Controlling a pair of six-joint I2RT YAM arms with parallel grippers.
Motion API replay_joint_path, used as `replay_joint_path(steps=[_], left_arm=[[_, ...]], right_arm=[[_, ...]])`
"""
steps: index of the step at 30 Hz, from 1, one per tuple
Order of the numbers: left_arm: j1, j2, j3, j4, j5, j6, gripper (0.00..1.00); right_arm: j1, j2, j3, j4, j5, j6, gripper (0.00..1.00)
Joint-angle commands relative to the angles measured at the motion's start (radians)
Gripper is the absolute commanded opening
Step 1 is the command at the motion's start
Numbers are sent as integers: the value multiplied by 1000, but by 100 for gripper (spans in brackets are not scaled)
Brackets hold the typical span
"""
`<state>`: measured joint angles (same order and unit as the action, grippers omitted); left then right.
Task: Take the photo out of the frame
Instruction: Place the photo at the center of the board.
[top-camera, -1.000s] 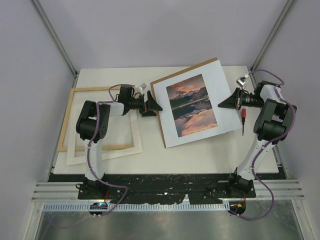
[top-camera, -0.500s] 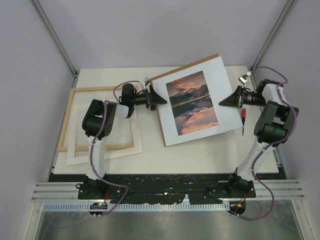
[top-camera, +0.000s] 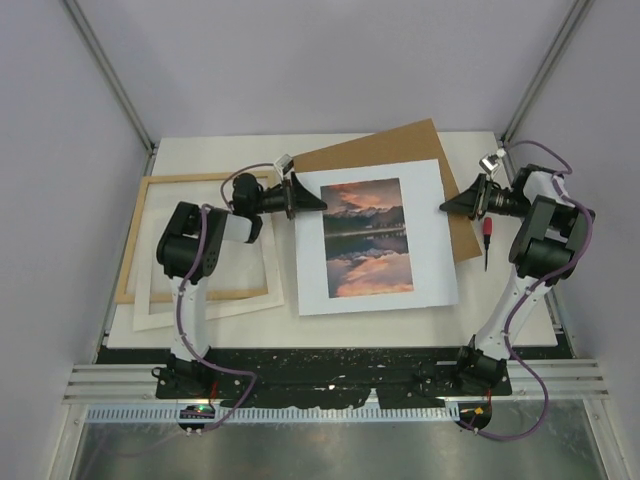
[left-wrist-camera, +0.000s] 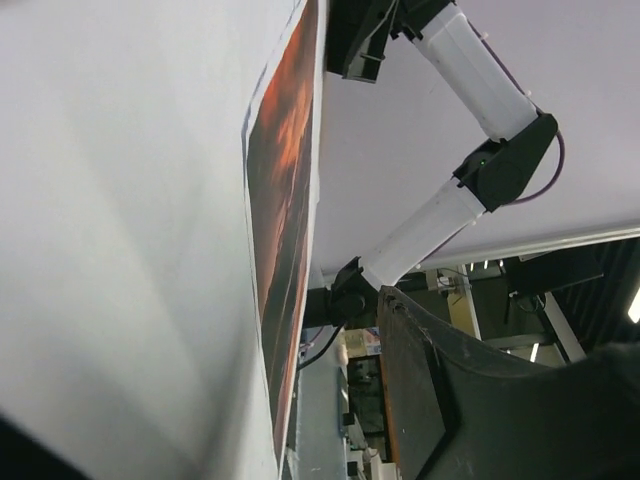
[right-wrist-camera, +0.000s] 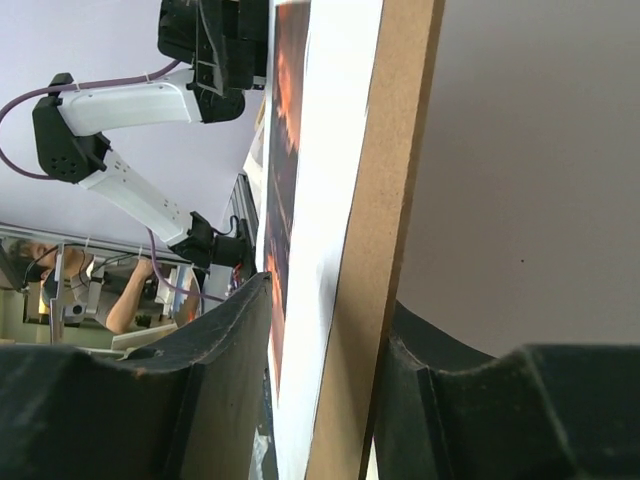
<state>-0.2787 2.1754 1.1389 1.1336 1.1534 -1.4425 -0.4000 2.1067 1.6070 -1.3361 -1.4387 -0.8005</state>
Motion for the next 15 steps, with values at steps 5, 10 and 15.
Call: replay_joint_path(steps=[5, 10, 15], left_arm=[[26, -94, -27, 72, 20, -18, 51], [27, -92, -36, 16, 11, 28, 21], [32, -91, -10, -40, 9, 60, 9]], right_arm=[[-11, 79, 11, -189, -227, -103, 45], [-5, 144, 11, -189, -213, -131, 29], [12, 179, 51, -187, -213, -154, 34]])
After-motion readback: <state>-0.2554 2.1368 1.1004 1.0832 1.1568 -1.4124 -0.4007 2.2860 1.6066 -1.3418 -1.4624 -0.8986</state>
